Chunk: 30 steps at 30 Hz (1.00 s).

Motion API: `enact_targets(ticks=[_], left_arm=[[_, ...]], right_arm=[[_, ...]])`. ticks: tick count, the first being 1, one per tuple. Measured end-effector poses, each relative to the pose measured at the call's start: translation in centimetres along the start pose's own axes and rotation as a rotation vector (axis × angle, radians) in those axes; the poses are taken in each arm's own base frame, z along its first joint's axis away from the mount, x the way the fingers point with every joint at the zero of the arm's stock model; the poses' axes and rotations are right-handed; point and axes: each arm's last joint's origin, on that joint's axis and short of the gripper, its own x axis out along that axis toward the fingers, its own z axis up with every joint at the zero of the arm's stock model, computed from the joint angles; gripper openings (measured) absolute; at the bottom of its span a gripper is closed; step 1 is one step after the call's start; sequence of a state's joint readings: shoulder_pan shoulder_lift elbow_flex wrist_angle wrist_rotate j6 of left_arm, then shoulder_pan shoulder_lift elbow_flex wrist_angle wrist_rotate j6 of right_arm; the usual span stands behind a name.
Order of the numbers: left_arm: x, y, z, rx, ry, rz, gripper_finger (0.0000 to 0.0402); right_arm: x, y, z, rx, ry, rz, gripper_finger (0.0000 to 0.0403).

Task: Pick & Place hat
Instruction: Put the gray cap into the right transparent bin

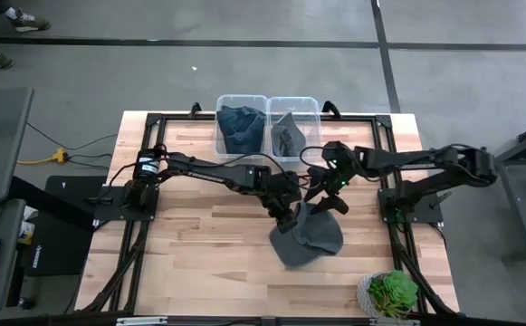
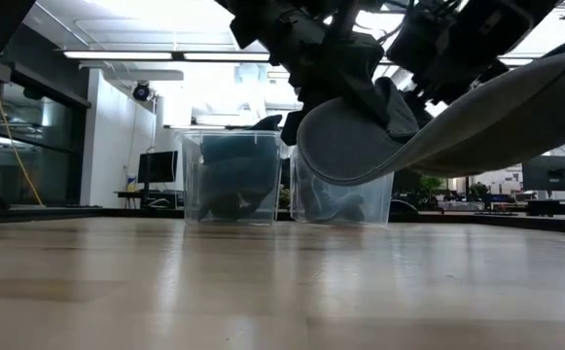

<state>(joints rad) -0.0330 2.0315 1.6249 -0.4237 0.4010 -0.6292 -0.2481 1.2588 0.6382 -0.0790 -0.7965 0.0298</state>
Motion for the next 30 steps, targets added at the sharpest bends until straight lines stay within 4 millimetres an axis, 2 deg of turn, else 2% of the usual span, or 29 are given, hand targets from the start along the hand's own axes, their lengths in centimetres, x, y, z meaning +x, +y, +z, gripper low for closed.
enact_targets(ticks=[5, 12, 16, 22, 30], left_arm=[[0.1, 0.0, -0.5, -0.017, 0.032, 0.020, 0.0000], [0.2, 0.0, -0.9, -0.027, 0.060, 0.043, 0.0000], [0.2, 0.0, -0.9, -0.026, 0.054, 0.046, 0.0000], [0.2, -0.1, -0.8, -0.022, 0.052, 0.041, 0.0000], [0.2, -0.1, -0.9, -0.020, 0.059, 0.030, 0.0000]], right_arm=[[0.4, -0.5, 0.3, 0.006, 0.009, -0.003, 0.0251], [-1.4, -0.1, 1.1, -0.054, 0.035, -0.123, 0.0251], [-1.7, -0.3, 1.4, -0.105, 0.042, -0.146, 0.0251], [-0.2, -0.5, 0.9, -0.137, 0.082, -0.063, 0.0251], [1.9, -1.3, 1.4, -0.156, 0.049, -0.006, 0.0251]])
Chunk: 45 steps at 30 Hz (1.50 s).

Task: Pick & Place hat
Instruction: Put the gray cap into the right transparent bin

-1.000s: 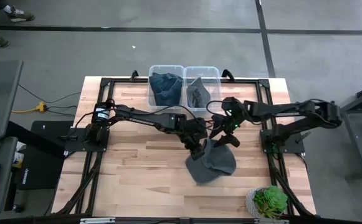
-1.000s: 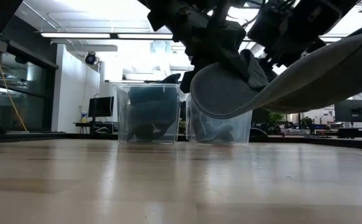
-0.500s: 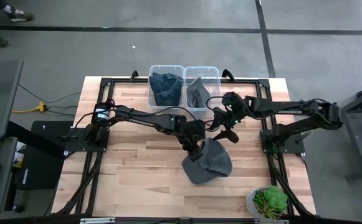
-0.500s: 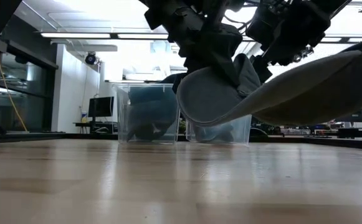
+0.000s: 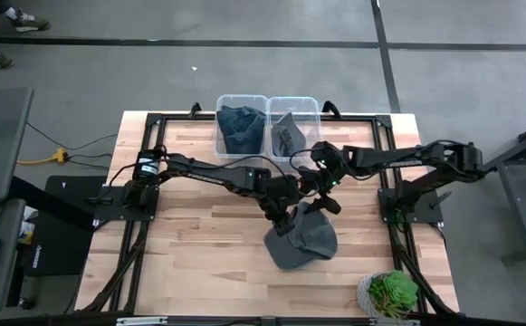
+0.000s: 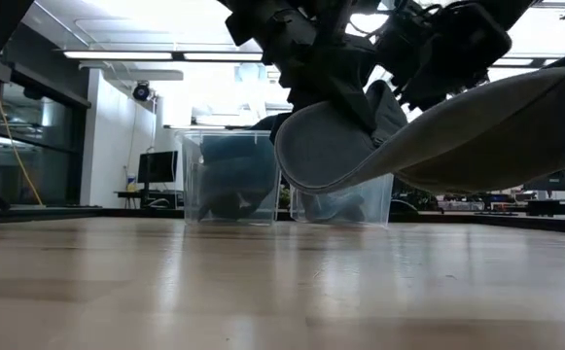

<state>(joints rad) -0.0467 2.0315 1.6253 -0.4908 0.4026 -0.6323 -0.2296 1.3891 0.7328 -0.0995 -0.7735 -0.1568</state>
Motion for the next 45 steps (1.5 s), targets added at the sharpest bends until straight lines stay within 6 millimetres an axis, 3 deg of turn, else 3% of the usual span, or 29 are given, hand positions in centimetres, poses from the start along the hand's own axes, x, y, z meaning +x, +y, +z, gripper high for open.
enact_targets(ticks=[10, 18, 23, 34, 45], left_arm=[[0.0, 0.0, 0.0, 0.005, 0.004, -0.007, 0.0000], [0.0, -0.1, 0.0, 0.029, 0.008, -0.015, 0.0000], [0.0, -0.1, 0.0, 0.046, 0.018, -0.030, 0.0000], [0.0, -0.3, 0.2, 0.062, 0.002, -0.058, 0.0000], [0.0, -0.3, 0.2, 0.068, 0.003, -0.063, 0.0004]], right_arm=[[3.0, 1.0, 0.8, -0.026, 0.046, 0.127, 0.0251], [3.4, 1.2, 1.3, -0.041, 0.032, 0.136, 0.0246], [3.4, 1.2, 1.4, -0.052, 0.023, 0.136, 0.0195], [3.3, 1.2, 1.5, -0.076, 0.016, 0.159, 0.0015], [3.3, 1.3, 1.4, -0.030, 0.029, 0.166, 0.0005]])
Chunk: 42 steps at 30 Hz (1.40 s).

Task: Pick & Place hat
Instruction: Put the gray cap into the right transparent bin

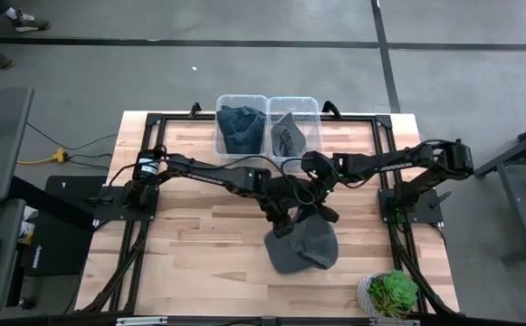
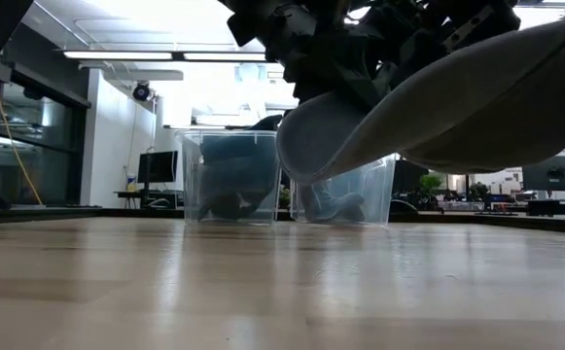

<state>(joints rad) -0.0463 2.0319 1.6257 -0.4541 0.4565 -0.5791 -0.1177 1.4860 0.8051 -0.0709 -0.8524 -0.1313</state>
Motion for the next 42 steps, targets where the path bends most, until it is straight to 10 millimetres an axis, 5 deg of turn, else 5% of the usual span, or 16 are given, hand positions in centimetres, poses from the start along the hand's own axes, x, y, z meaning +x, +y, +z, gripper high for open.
enact_targets(ticks=[4, 10, 16, 27, 36, 42], left_arm=[[0.0, 0.0, -0.1, 0.028, 0.014, -0.005, 0.0040], [-0.2, 0.6, -0.5, 0.038, 0.074, 0.021, 0.0153], [-3.2, 1.6, -0.9, -0.063, 0.137, 0.138, 0.0233], [-12.0, -1.4, -1.8, -0.008, -0.133, 0.533, 0.0239], [-16.3, -1.9, -3.6, -0.080, -0.255, 0.777, 0.0236], [-18.7, -0.4, -4.6, -0.154, -0.358, 0.803, 0.0212]], right_arm=[[0.0, 0.0, -0.1, 0.012, 0.009, 0.004, 0.0005], [0.0, 0.0, -0.5, 0.044, 0.042, -0.020, 0.0005], [-0.1, 0.0, -1.0, 0.082, 0.087, -0.049, 0.0005], [-3.3, 1.2, 0.1, 0.121, 0.026, -0.199, 0.0004], [-9.9, 3.6, 2.3, 0.114, -0.235, -0.357, 0.0004], [-14.1, 5.1, 4.7, 0.083, -0.412, -0.454, 0.0004]])
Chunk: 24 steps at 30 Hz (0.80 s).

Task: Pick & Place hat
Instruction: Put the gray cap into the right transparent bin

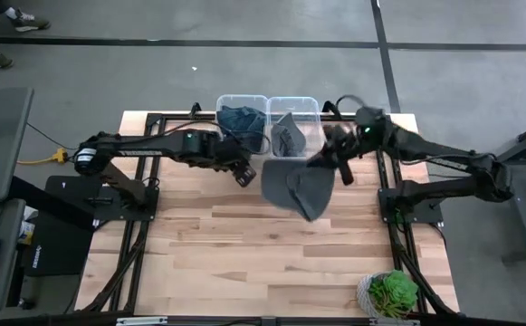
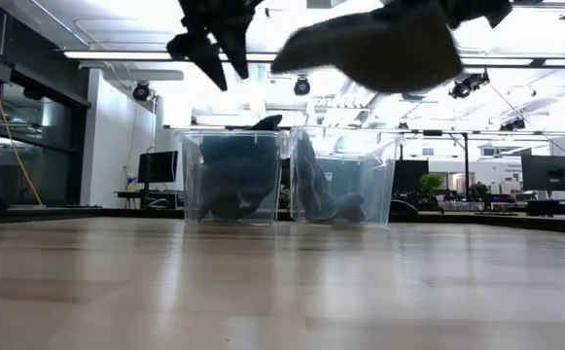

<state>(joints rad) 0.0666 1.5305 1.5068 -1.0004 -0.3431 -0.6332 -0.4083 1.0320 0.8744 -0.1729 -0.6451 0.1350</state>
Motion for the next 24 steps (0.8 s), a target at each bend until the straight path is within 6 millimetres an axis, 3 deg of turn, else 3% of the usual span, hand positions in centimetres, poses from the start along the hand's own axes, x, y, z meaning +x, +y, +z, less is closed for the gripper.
enact_targets(ticks=[6, 11, 14, 24], left_arm=[[0.4, 3.4, 0.3, -0.028, -0.078, -0.031, 0.0194], [1.6, 6.9, 0.5, -0.044, -0.141, -0.078, 0.0193], [2.1, 9.2, 0.5, -0.058, -0.172, -0.103, 0.0193], [0.8, 14.7, 2.0, -0.033, -0.306, -0.138, 0.0193]], right_arm=[[-2.1, -0.1, 5.2, -0.056, -0.160, -0.106, 0.0004], [-4.1, -1.5, 8.5, -0.038, -0.268, -0.248, 0.0004], [-4.9, -3.4, 9.2, 0.012, -0.311, -0.331, 0.0004], [-6.3, -9.0, 9.6, 0.245, -0.471, -0.446, 0.0004]])
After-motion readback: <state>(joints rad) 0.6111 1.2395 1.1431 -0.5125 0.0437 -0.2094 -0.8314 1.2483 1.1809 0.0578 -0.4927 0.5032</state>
